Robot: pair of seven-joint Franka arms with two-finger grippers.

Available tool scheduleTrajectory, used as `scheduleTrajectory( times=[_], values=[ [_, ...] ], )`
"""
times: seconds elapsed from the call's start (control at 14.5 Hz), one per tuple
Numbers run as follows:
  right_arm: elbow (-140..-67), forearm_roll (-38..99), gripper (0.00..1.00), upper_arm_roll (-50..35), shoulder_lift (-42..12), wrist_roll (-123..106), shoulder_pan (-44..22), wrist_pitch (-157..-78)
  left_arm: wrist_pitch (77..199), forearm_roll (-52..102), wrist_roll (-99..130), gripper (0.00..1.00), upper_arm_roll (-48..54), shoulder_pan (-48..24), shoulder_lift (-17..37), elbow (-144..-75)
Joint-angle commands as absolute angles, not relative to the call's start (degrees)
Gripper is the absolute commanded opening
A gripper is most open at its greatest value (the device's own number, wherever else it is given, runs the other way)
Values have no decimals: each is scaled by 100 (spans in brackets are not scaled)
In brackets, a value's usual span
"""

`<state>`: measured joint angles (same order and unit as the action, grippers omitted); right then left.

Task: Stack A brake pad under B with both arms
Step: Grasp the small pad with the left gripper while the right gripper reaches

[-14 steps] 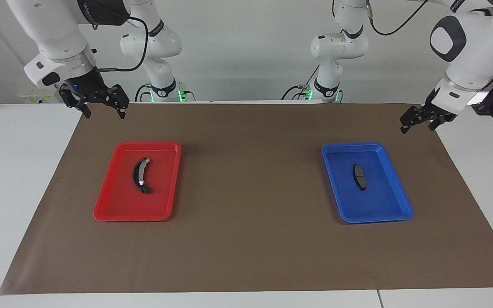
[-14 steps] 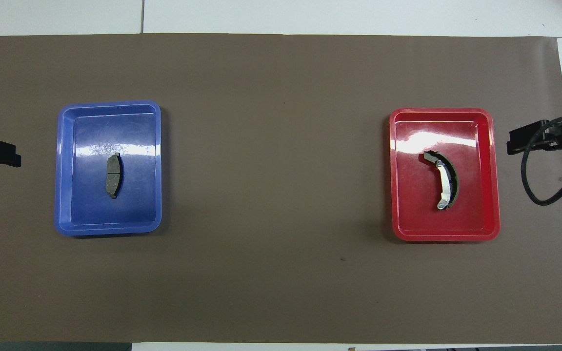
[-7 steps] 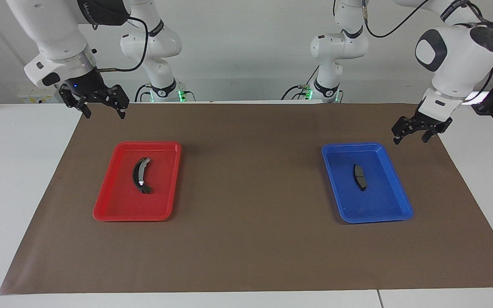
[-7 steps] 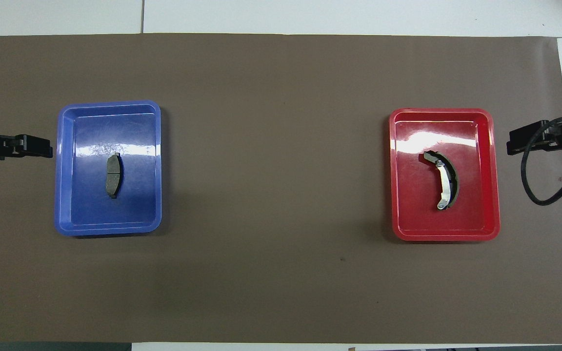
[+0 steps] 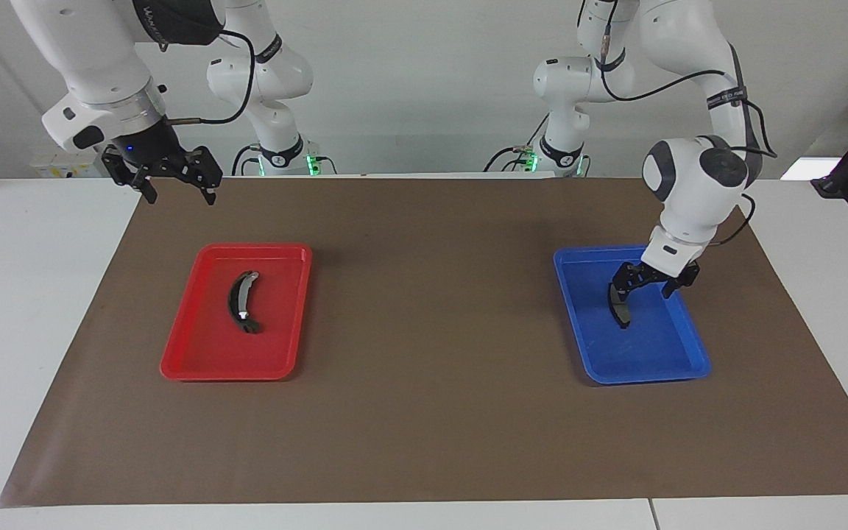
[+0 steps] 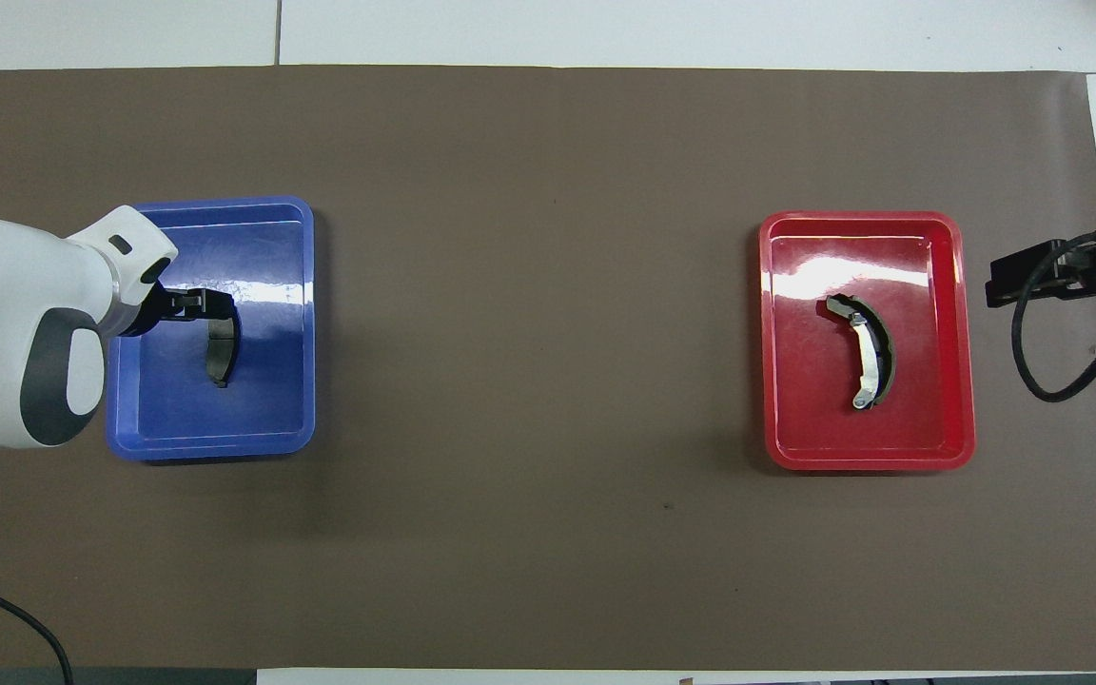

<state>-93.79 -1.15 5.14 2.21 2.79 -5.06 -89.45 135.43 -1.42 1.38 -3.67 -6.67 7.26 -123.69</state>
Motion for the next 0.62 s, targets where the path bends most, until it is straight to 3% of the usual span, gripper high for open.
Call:
scheduleTrajectory(
  times=[0.0,0.14,0.55],
  values=[
    [-11076,0,100,510,982,36,-316,-10303,13894,-141,237,99,-404,-659,747,-12717],
    [-12002,0,100,510,1099,-52,-325,-11054,14280,-141,333,99,-404,-659,834,-12971],
    [-13340,9,99,510,274,-571,-325,-13496,14300,-141,272,99,-404,-694,984,-13008]
  ],
)
